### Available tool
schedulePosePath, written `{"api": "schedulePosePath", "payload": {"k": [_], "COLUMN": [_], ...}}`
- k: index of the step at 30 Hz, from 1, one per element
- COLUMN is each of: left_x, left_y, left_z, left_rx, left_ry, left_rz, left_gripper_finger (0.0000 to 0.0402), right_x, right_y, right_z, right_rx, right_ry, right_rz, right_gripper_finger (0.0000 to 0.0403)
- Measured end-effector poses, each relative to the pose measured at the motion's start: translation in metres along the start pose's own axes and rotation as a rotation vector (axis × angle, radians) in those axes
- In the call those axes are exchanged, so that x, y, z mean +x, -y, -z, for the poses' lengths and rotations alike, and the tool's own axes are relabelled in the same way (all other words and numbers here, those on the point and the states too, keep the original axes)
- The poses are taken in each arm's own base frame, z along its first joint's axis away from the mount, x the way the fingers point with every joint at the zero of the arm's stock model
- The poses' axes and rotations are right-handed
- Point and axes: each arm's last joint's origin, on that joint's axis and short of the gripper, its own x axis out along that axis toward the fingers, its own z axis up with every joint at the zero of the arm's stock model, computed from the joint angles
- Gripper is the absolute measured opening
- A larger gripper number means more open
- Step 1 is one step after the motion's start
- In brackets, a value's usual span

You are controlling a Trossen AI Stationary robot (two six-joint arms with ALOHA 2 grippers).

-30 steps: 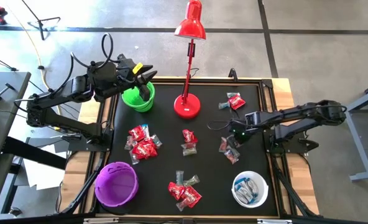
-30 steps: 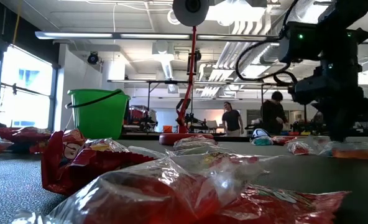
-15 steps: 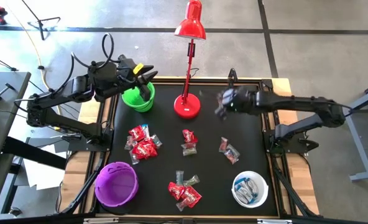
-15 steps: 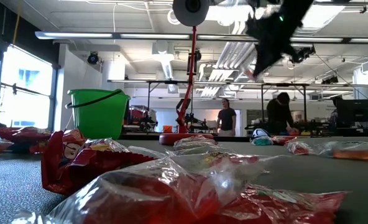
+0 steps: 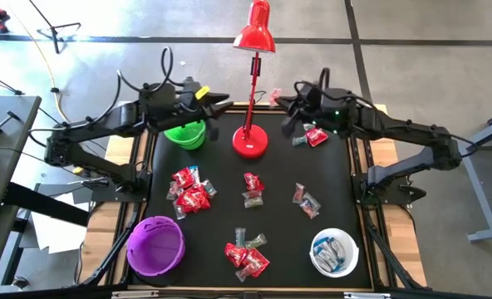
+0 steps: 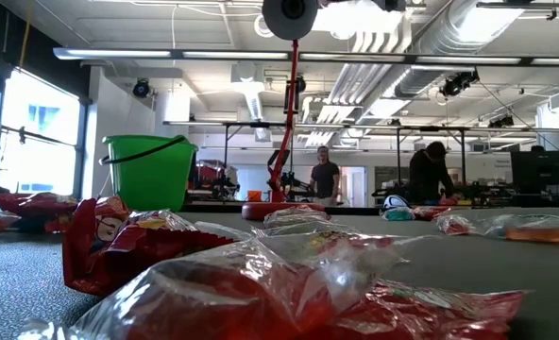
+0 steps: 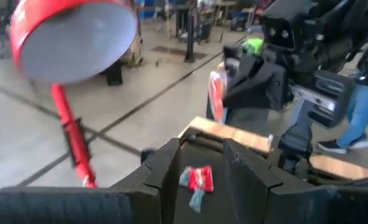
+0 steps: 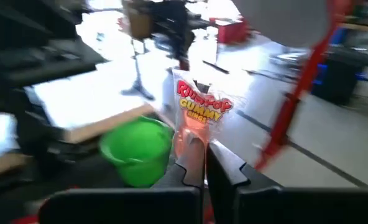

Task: Sort candy
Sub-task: Put the orange gummy into the green bucket

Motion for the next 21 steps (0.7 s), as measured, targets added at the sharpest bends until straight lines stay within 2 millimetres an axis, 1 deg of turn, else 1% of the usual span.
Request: {"api": "schedulePosePath", "payload": {"k": [2, 7, 14, 18, 21], "left_x": [0.005, 0.017, 0.038, 0.043, 0.043], "left_y": [0.002, 0.006, 0.017, 0.018, 0.018], "left_z": [-0.001, -0.001, 0.001, 0.003, 0.003], "left_rx": [0.021, 0.027, 0.011, 0.01, 0.009], "left_ry": [0.027, 0.068, 0.126, 0.13, 0.133], "left_rz": [0.005, 0.025, 0.144, 0.147, 0.141], "left_gripper_finger": [0.0106, 0.0106, 0.0106, 0.0106, 0.0106], "right_x": [0.001, 0.002, 0.019, 0.027, 0.028], "right_y": [-0.005, -0.017, -0.026, -0.029, -0.029], "right_z": [-0.002, -0.006, -0.004, -0.001, -0.001], "right_rx": [0.004, -0.05, -0.096, -0.125, -0.134], "right_ry": [0.022, 0.096, 0.145, 0.154, 0.156], "right_rz": [-0.047, -0.093, -0.094, -0.093, -0.094], "right_gripper_finger": [0.0, 0.0, 0.0, 0.0, 0.0]}}
